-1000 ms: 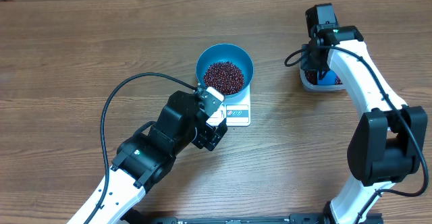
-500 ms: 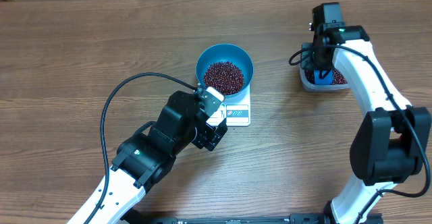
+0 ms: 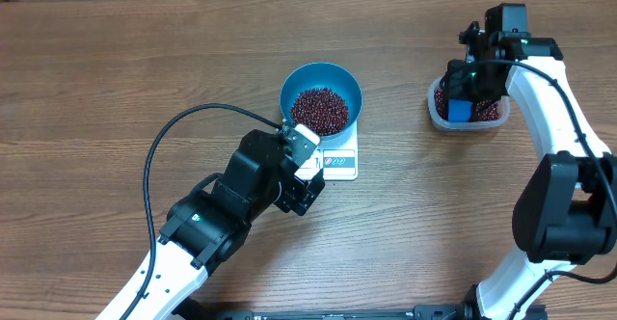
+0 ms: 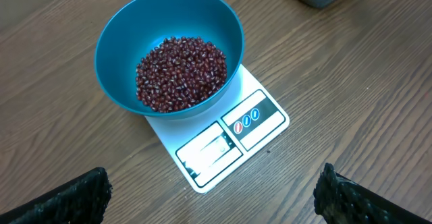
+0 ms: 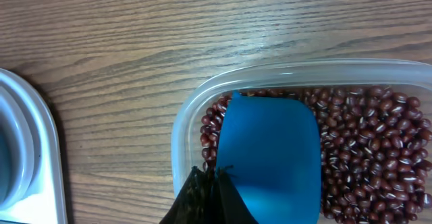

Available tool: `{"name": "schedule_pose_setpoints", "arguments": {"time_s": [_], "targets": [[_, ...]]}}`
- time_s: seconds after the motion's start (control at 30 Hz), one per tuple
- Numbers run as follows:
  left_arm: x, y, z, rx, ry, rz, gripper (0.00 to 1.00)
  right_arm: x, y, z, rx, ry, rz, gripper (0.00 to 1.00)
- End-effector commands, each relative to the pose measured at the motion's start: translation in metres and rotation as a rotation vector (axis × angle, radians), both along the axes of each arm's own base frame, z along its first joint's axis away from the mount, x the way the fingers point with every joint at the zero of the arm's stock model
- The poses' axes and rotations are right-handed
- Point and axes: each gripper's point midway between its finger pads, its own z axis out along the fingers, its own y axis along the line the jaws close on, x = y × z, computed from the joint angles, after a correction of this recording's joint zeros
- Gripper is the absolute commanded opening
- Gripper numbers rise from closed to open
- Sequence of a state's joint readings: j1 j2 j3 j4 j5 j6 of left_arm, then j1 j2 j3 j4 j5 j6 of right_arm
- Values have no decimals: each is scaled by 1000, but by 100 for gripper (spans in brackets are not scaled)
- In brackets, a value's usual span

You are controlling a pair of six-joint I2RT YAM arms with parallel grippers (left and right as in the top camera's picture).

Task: Scoop item into bowl and weigh 150g on scale
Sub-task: 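Drag the scoop through the red beans with right gripper to fill it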

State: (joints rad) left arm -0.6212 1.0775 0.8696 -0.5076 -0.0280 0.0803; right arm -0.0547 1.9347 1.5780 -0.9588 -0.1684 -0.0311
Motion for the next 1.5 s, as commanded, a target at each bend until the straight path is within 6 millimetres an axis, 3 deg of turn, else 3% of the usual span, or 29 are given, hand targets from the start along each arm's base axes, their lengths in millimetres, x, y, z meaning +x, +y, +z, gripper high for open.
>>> {"name": "schedule_pose_setpoints", "arguments": {"time_s": [0.0,0.27,0.43,0.97,1.47], "targets": [[0,1,-2,2,4,8,99,-6,29,-3,121,27,56,4],[0,1,-2,2,4,8,99,-5,12,-2,126,25,14,4],[0,1,-2,2,4,8,100,-4,8,5,237,1,27,4],[0,1,-2,2,4,8,100,-20,-39,5,286,41,-83,4],[0,1,-2,2,4,8,100,-24,-61,14,385,3,-114,4]]}}
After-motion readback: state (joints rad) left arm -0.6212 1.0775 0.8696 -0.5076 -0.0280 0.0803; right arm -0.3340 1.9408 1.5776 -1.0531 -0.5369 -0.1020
